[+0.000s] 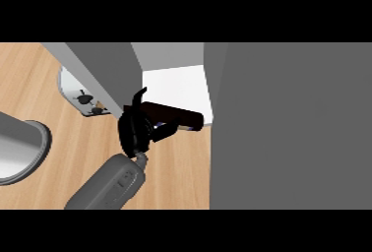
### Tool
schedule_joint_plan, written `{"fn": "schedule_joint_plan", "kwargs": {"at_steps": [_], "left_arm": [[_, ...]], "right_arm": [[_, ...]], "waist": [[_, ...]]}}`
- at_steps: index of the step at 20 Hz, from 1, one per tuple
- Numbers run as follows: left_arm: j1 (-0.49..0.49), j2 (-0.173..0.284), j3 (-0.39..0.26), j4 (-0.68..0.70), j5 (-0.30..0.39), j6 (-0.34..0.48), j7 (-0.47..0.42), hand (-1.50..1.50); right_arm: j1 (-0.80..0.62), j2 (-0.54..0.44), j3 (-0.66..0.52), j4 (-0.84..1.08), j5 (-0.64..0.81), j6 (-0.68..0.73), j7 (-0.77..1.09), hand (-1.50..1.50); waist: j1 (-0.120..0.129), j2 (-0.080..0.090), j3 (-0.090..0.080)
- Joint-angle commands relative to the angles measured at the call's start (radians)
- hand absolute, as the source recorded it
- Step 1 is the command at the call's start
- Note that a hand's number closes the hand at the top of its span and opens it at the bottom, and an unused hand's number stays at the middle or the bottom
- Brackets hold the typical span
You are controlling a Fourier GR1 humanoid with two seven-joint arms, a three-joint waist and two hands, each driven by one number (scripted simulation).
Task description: Pick up the wine, place it into the cabinet and close the cabinet
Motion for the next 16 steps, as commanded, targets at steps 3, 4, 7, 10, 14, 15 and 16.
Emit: {"fn": "schedule_joint_plan", "kwargs": {"at_steps": [3,4,7,10,14,15,16], "left_arm": [[-0.216,-0.068,0.041,0.123,0.069,-0.064,-0.070,-1.50],[-0.226,-0.074,0.042,0.128,0.071,-0.061,-0.076,-1.50],[-0.218,-0.078,0.047,0.103,0.076,-0.004,-0.127,-1.50],[-0.202,-0.089,0.068,0.080,0.127,0.030,-0.182,-1.50],[-0.256,-0.121,0.115,0.074,0.180,0.041,-0.210,-1.50],[-0.222,-0.134,0.097,0.057,0.188,0.063,-0.261,-1.50],[-0.228,-0.124,0.123,0.063,0.220,0.058,-0.291,-1.50]], "right_arm": [[0.032,-0.013,-0.006,-0.075,-0.053,-0.011,0.036,-1.50],[0.020,0.000,0.009,-0.062,-0.052,-0.026,0.046,-1.50],[0.022,-0.009,0.019,-0.058,-0.037,-0.007,0.034,-1.50],[0.035,-0.009,0.013,-0.073,-0.041,-0.020,0.041,-1.50],[0.049,-0.011,0.007,-0.085,-0.047,-0.020,0.026,-1.50],[0.066,-0.002,0.028,-0.108,-0.032,-0.036,0.043,-1.50],[0.072,-0.008,0.016,-0.097,-0.038,-0.026,0.029,-1.50]], "waist": [[-0.019,0.030,-0.020],[-0.008,0.032,-0.020],[-0.009,0.030,-0.020],[0.006,0.028,-0.021],[0.013,0.024,-0.020],[0.028,0.020,-0.020],[0.036,0.020,-0.020]]}}
